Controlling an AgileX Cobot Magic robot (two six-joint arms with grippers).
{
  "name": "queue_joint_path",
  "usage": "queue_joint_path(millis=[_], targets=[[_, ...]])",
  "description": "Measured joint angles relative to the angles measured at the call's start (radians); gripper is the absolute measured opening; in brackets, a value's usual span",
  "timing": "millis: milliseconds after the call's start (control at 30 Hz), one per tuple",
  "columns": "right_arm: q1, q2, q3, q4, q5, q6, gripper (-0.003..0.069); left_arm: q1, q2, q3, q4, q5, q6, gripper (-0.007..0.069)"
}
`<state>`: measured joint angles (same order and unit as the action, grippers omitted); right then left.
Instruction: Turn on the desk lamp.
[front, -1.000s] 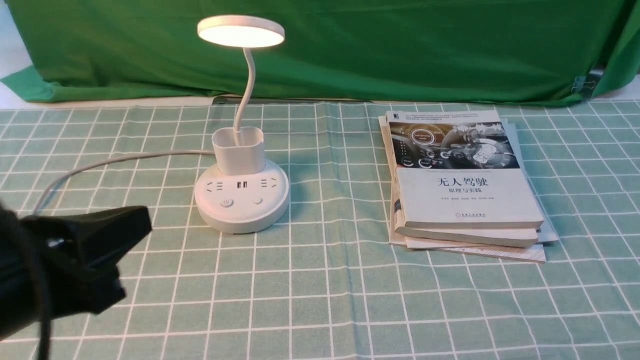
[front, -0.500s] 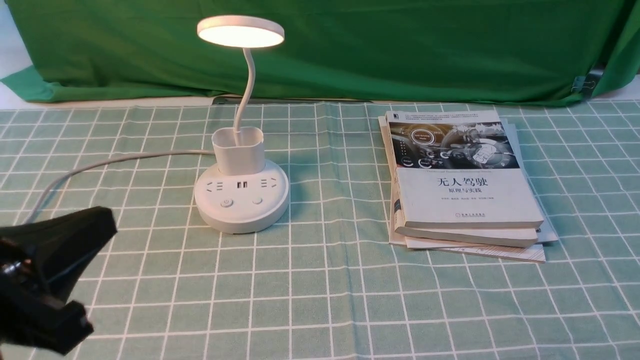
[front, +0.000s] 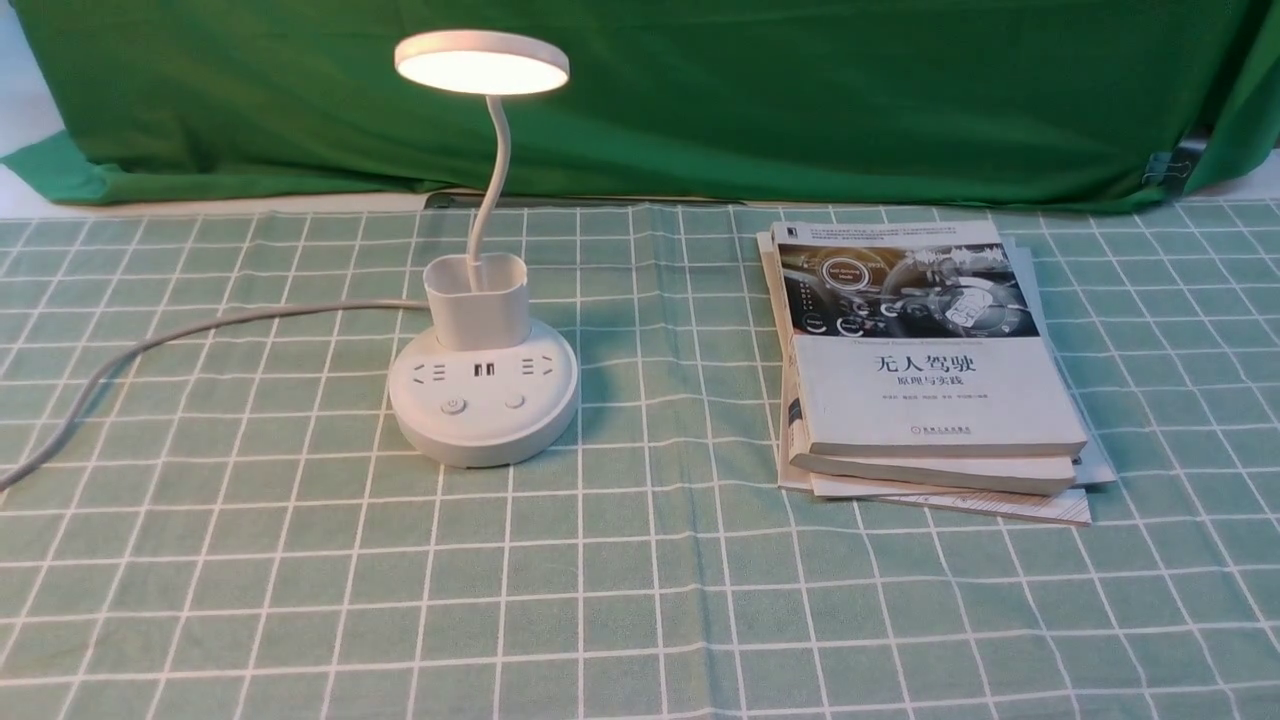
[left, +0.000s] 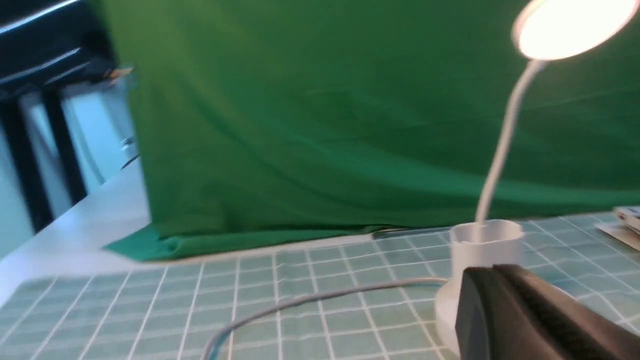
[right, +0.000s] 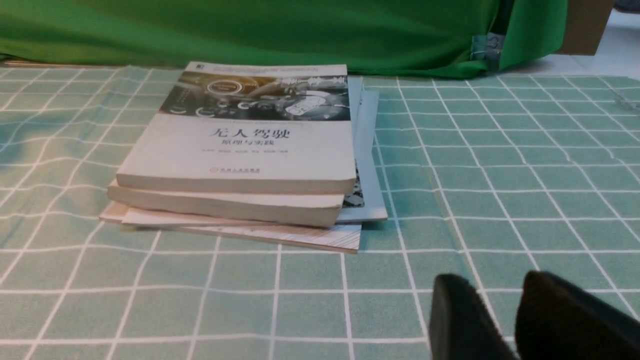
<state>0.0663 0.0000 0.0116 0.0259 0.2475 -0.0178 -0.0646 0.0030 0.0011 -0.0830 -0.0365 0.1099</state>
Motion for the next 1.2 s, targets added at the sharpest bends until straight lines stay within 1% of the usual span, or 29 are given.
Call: queue_joint_path(millis=[67,133,233,300,1200], targets=[[0.0,0.0,0.0,0.0,0.0,0.0,0.0241,0.022,-0.003,0.002,0.027,0.044,-0.062,0.0001],[0.0,-0.001,0.0,0.0,0.0,0.0,0.0241,0.023,-0.004,0.002,0.037,0.11,-0.085,0.0001],[0.0,-0.001,0.0,0.0,0.0,0.0,0.0241,0.006,-0.006,0.005,0.044,0.241,-0.091,0.0001],[0.0,-0.001,0.0,0.0,0.0,0.0,0.0241,-0.008,-0.006,0.005,0.048,0.269,-0.083,0.0001],[0.0,-0.001,0.0,0.0,0.0,0.0,0.0241,-0.02,-0.006,0.005,0.049,0.279,-0.083,0.0001]])
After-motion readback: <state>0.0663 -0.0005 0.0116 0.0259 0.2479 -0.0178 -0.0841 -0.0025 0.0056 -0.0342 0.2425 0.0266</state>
